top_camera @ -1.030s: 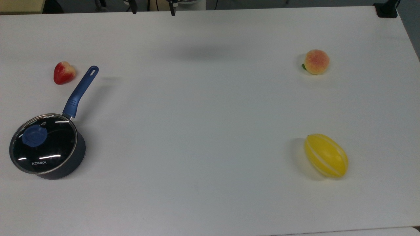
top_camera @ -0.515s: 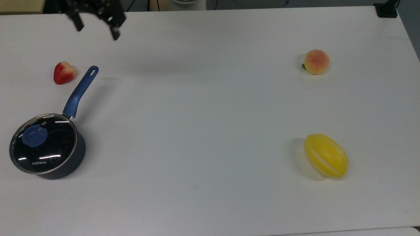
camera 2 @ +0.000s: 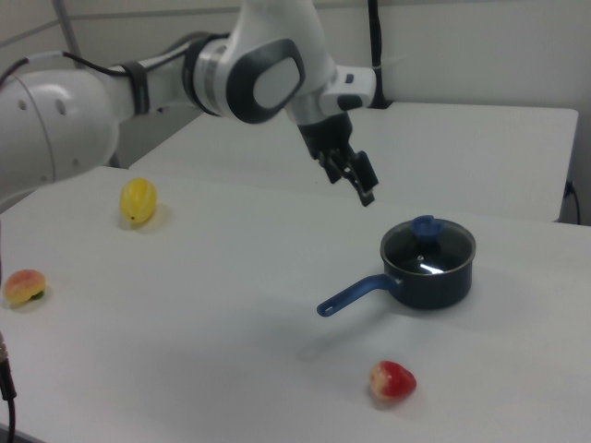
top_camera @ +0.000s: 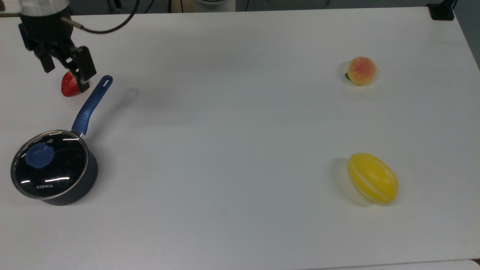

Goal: Open lid
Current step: 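Move the gripper over the saucepan and lower it toward the blue lid knob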

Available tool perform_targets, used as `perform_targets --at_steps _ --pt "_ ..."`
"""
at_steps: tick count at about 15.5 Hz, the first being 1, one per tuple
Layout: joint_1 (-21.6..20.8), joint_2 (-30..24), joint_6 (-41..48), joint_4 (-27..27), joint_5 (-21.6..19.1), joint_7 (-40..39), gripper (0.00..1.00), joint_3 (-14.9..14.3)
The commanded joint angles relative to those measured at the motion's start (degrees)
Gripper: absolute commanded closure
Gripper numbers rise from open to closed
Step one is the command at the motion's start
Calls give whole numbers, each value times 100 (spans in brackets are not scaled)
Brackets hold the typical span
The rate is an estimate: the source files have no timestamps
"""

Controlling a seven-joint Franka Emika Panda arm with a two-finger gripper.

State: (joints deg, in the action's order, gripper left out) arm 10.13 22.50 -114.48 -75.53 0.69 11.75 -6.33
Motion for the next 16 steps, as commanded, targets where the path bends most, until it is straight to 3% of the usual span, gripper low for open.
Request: perform_targets --at_steps 1,5,16 --pt "76 429 -739 152 308 432 0 -26" --pt "121 834 -1610 144 563 696 0 -26" --pt "209 1520 -3228 196 660 864 0 -70"
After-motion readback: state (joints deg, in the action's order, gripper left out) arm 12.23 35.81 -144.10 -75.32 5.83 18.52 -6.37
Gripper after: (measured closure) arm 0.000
